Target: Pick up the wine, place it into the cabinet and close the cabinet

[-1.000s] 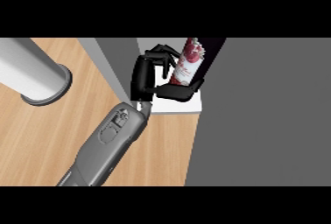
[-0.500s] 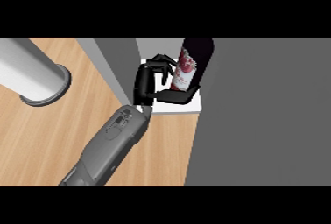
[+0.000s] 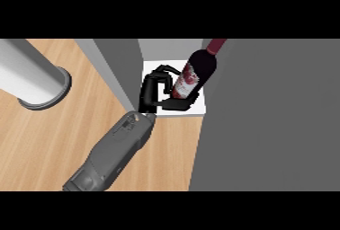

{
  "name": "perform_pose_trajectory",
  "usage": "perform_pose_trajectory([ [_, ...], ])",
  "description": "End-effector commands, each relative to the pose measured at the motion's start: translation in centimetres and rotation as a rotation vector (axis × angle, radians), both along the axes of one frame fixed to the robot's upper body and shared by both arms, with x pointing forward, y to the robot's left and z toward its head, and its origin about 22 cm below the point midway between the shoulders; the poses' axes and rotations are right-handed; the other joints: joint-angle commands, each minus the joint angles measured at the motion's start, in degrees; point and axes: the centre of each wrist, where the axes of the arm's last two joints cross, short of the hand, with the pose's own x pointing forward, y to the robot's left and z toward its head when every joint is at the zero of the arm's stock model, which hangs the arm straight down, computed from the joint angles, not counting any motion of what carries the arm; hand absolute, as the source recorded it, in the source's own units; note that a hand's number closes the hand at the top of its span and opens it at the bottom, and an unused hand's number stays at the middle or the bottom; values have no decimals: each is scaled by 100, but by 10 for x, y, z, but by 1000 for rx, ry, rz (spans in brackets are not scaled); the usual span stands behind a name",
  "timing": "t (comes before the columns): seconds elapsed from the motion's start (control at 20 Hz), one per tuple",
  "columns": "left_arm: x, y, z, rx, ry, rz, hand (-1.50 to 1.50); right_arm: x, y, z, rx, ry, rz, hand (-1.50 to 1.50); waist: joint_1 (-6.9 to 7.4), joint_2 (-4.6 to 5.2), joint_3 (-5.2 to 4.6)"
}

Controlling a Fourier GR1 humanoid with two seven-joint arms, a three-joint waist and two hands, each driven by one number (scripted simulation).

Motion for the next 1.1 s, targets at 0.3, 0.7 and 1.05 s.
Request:
perform_pose_trajectory([
  [0.3, 10, 27, -27, -66, -23, 70, 150, 2, -7, 0, 15, -32, 63, -150, -44, 52, -2],
  [0.7, 27, 28, -14, -137, 14, 102, 150, -13, -9, 3, 6, -31, 72, -150, -49, 27, -1],
  [1.05, 40, 31, -6, -133, 45, 107, 150, 2, -7, -11, 19, -24, 53, -150, -116, 88, 2],
])
